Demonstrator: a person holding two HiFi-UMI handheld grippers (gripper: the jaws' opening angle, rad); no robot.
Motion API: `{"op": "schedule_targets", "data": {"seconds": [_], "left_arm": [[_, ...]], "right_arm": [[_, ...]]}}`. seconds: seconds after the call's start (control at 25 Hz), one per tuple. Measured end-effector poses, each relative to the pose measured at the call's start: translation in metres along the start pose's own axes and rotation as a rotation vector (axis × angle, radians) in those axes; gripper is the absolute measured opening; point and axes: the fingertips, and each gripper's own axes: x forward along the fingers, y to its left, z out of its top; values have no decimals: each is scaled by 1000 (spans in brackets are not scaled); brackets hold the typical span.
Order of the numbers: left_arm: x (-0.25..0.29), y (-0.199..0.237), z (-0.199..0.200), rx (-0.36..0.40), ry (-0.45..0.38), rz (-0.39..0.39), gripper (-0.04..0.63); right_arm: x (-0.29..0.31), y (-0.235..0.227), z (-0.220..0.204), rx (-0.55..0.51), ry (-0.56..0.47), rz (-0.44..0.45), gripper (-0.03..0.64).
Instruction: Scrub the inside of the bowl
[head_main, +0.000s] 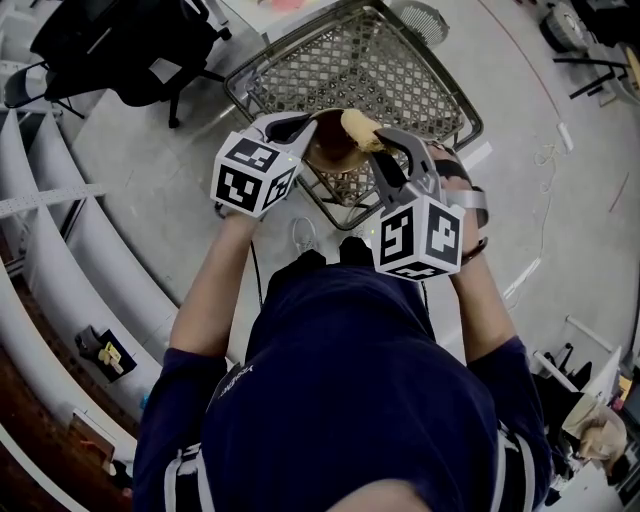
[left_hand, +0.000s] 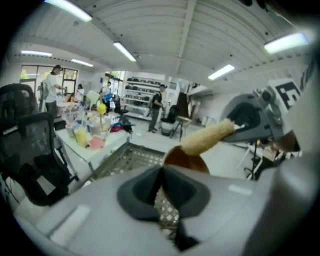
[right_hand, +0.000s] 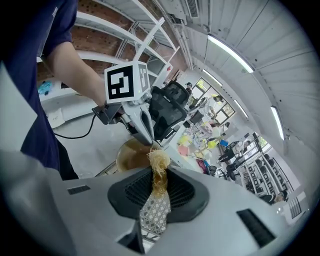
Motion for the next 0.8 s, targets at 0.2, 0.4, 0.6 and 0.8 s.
{"op": "schedule_targets", "data": {"seconds": [0.2, 0.4, 0.6, 0.8], "left_arm": [[-3, 7, 3, 3, -13, 24, 14], [-7, 13, 9, 3, -36, 49, 14], [-11, 16, 14, -22, -63, 62, 14], [-16, 20, 15, -69, -93, 68, 14]], "right_arm": [[-5, 4, -8, 53, -8, 19, 63], [-11, 13, -13, 83, -14, 42, 63], [-17, 25, -13, 85, -18, 67, 63], [-18, 37, -10, 88, -28, 88, 63]]}}
